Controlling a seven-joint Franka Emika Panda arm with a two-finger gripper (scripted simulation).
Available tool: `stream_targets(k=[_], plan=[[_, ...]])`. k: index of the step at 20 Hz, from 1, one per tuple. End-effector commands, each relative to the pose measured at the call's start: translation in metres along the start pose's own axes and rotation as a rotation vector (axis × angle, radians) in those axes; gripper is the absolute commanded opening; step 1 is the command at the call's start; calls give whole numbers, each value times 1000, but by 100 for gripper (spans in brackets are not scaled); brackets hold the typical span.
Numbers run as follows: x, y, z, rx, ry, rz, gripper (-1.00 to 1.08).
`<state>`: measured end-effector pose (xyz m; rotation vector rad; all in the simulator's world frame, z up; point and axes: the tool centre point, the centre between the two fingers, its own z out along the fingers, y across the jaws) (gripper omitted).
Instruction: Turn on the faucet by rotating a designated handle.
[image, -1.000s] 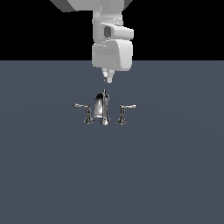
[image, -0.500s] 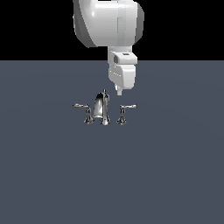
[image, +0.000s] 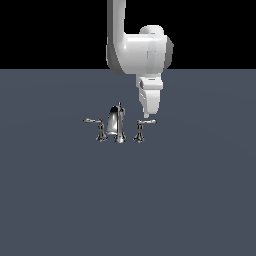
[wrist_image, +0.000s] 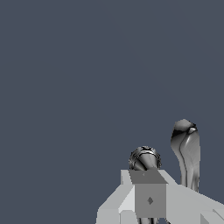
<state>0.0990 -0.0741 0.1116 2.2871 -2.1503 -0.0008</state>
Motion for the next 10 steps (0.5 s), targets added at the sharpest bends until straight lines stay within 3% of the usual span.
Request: stream_targets(k=[1,10], plan=[[9,-5,8,1,0,36,-100],[20,-11,18,2,0,82,-100]])
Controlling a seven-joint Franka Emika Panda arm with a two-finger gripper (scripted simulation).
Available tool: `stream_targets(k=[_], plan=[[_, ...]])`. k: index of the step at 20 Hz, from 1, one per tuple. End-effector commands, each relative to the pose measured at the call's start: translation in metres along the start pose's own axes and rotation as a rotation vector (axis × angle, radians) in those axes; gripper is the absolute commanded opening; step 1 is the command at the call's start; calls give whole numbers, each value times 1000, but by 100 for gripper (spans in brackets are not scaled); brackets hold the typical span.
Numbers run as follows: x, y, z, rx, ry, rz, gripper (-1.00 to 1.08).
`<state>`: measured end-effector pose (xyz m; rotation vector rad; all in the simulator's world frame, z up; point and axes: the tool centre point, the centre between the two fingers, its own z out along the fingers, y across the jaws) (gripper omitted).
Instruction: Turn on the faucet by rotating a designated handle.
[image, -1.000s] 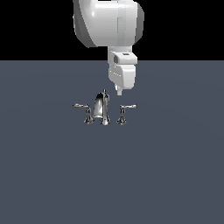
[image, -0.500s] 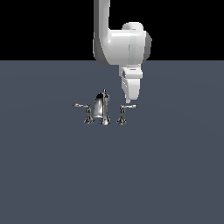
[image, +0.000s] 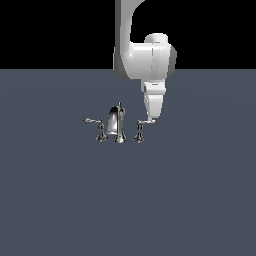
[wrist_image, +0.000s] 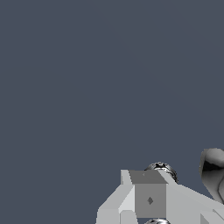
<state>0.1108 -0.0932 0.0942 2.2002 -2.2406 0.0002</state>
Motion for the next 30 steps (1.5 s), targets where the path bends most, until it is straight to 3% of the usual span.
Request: stream_targets(k=[1,18,20,30], plan=[[0,-1,0,1,0,2,-100],[18,41,0,1,-1,3,-100],[10,34,0,10,-4,-7,-100],[5,63,0,5,-2,-2,-100]])
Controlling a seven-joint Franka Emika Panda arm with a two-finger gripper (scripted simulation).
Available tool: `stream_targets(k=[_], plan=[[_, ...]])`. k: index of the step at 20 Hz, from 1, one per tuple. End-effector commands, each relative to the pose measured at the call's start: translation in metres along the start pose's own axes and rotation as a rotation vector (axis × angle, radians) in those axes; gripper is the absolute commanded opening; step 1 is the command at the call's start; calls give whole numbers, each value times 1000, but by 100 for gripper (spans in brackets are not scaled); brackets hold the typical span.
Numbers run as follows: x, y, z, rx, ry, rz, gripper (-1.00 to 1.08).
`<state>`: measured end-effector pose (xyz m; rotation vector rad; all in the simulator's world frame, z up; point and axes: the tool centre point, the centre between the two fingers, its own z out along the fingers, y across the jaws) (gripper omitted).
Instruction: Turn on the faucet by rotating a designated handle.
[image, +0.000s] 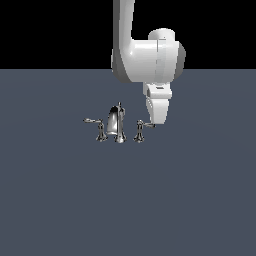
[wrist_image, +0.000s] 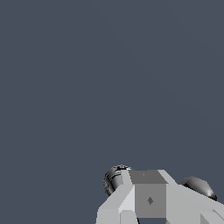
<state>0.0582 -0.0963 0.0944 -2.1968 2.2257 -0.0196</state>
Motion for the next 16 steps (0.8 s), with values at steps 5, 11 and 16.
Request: stream_targets(k=[5,11,16], plan=[[-2,26,0,-17,1,6,-100],[-4,34,0,-16,3,11,-100],[-26,44,0,-17,2,10,-100]])
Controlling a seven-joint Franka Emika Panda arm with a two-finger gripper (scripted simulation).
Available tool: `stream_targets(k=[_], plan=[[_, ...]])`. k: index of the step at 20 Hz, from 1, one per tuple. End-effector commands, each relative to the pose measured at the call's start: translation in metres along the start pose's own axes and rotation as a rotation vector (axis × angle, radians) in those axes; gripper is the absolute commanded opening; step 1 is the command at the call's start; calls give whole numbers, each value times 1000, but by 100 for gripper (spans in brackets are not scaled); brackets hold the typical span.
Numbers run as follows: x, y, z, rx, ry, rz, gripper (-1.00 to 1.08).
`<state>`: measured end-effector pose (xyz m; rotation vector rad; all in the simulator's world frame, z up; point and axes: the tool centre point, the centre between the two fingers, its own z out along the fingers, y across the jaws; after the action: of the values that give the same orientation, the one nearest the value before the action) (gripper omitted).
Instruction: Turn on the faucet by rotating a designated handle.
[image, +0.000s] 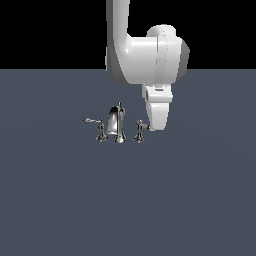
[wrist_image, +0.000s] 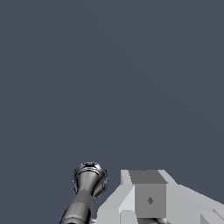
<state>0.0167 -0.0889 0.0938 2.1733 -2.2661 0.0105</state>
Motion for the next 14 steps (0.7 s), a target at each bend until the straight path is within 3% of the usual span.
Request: stream_targets(k=[1,6,7,14], plan=[[-23,5,-1,-2,-5,-19,-100],[-41,15,-1,-3,-6,-20,-100],[-16,13,0,-2,2,13,-100],[-64,1,-1,-3,-3,-10,-100]])
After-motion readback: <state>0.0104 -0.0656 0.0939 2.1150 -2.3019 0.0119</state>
